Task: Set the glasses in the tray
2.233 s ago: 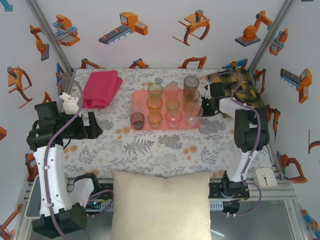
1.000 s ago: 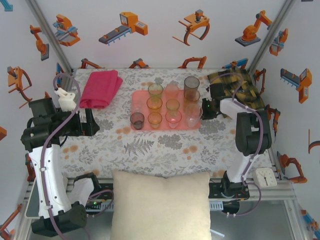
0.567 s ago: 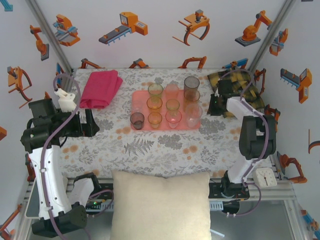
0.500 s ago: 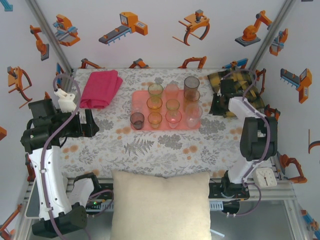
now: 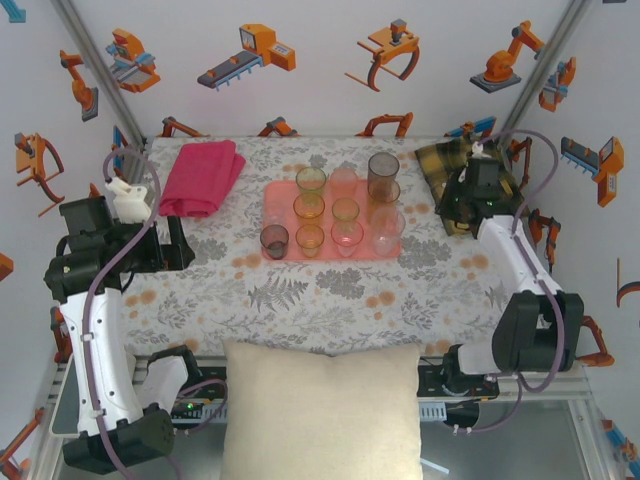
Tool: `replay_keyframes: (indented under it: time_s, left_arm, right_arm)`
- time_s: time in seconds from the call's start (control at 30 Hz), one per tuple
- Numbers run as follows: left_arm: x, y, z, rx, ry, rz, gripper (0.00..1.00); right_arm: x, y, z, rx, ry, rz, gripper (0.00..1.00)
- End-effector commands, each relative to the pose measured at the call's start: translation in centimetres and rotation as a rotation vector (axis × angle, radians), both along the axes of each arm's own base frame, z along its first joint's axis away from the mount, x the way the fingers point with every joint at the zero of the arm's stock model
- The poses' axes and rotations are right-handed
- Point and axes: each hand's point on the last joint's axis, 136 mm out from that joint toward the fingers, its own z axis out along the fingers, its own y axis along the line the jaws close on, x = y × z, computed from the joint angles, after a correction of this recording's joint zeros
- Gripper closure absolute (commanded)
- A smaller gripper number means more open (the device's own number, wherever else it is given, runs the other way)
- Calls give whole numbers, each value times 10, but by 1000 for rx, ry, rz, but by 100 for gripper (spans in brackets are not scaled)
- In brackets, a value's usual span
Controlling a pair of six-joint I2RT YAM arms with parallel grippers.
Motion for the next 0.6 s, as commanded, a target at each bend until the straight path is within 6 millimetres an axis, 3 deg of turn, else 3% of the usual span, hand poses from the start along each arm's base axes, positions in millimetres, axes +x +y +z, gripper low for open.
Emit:
replay_keyframes:
  time_s: [0.0, 0.13, 0.27, 0.33, 0.57]
  left_arm:
    - [10, 7, 1, -19, -15, 65, 3]
    - [21, 11, 2, -49, -34, 108, 3]
    - [36, 18, -3, -63, -67, 155, 3]
    - [44, 22, -9, -68, -79, 182, 3]
    - [63, 35, -48, -101, -93, 263, 3]
  right_arm:
    - [-5, -3, 25, -2, -102, -17, 62]
    - [-14, 1, 36, 6, -151, 9, 55]
    - [-19, 3, 37, -3, -153, 31, 36]
    - [-22, -1, 36, -28, -165, 21, 3]
    - [-36, -6, 29, -82, -323, 15, 1]
